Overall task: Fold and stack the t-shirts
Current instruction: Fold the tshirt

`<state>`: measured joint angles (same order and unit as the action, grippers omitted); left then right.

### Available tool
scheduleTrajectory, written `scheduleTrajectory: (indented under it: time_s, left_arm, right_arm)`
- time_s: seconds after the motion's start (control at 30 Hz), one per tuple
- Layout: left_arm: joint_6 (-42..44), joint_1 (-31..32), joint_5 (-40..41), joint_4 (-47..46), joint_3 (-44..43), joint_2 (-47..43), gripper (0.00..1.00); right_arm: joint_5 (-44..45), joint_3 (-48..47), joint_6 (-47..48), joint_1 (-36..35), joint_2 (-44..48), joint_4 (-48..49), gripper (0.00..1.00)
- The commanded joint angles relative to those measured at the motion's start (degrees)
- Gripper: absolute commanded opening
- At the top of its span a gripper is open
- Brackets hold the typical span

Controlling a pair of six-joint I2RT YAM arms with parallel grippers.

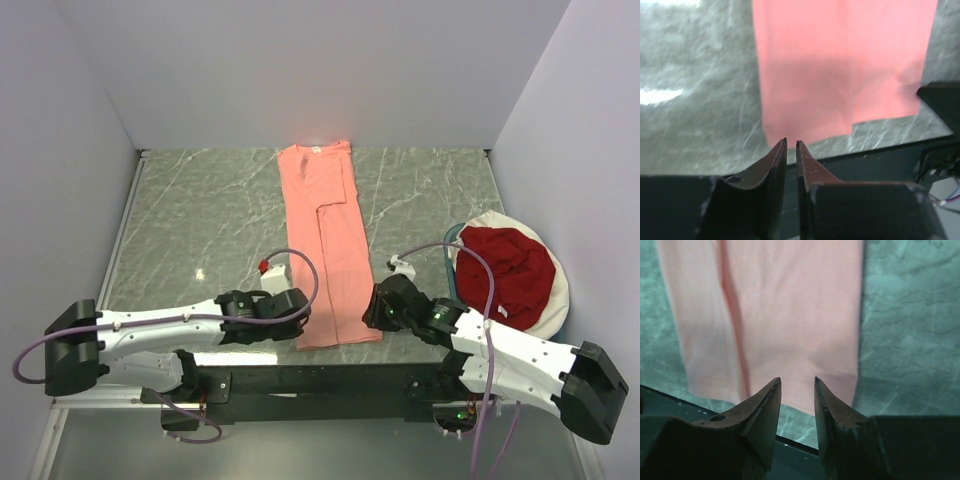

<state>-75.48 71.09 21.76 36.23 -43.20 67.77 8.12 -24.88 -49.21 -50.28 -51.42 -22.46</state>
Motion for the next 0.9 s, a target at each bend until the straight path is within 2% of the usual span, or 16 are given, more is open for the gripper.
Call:
scheduleTrajectory:
  time_s: [0.0,0.17,0.33,0.53,0.87]
  left_arm:
    - [4.90,-2.27,-1.72,-7.28,-2.06,2.71,0.19]
    - [6.14,-2.71,-7.07,-15.91,0.92,10.35,0.15]
    - [4.91,-2.54,-11.03,-21.72,6.18,13.62,0.12]
    - [3.59,-2.45,-12.27,-20.41,10.24,11.69,0.12]
    - [3.24,-2.53,-11.65,-10.66,11.38,8.27,0.13]
  right_arm:
    - [2.16,0.54,-0.54,-0.26,-0.96,-0.75,0.40]
    - [2.69,1.85,-0.71,-0.34,-2.02,-0.30,0.39]
    - [0.23,3.96,-1.41,-0.52,-1.49,0.75,0.38]
    - [-1.09,5.72,-3.78,-1.31,-0.70,-0.22,0.38]
    - [-1.70,6.60,-7.12,-4.30,3.07,-3.38,0.37]
